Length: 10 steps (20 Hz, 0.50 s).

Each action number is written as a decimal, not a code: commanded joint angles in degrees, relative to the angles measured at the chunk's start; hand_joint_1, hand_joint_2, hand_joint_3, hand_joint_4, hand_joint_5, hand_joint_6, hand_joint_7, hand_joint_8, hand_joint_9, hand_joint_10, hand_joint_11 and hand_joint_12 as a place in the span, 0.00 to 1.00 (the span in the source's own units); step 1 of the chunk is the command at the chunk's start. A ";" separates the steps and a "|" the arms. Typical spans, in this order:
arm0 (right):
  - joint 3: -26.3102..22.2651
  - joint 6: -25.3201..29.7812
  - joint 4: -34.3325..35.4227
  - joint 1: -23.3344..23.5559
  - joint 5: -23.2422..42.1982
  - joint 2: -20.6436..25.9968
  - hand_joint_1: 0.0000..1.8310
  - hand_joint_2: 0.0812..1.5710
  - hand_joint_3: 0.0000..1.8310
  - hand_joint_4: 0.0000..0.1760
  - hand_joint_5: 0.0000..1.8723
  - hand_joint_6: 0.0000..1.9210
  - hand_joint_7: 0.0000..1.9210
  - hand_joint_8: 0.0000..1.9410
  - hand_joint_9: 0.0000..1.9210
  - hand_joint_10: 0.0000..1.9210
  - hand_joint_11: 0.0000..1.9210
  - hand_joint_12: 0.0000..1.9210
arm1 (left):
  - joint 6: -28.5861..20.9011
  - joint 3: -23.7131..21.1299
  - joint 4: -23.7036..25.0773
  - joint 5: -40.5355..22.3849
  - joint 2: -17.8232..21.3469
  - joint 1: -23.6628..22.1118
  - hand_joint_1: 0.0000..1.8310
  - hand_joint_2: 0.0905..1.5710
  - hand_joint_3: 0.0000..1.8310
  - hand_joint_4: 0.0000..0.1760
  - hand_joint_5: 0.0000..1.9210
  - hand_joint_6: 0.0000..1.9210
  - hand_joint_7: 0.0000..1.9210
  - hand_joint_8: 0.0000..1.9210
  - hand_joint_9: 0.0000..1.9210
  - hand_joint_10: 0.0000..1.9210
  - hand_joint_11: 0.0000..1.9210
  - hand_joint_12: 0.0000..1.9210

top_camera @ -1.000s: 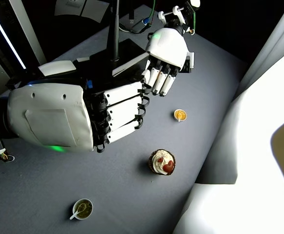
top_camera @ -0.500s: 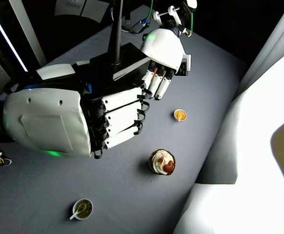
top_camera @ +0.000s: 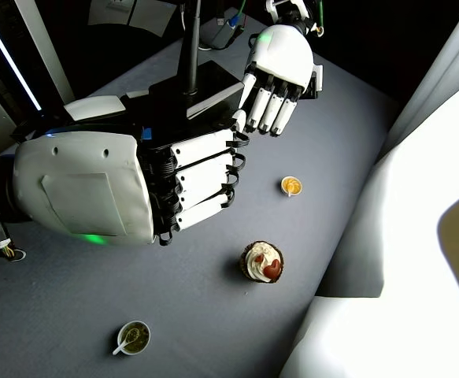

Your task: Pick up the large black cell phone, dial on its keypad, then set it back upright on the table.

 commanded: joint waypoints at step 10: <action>0.21 1.16 0.43 1.02 9.20 0.87 0.81 0.74 0.00 0.00 0.38 0.62 0.39 0.62 0.44 0.62 0.37 0.86 | 2.67 -0.13 -6.03 2.46 -5.64 -4.00 0.71 0.66 0.27 0.51 0.00 0.00 0.33 0.89 0.45 1.00 0.50 1.00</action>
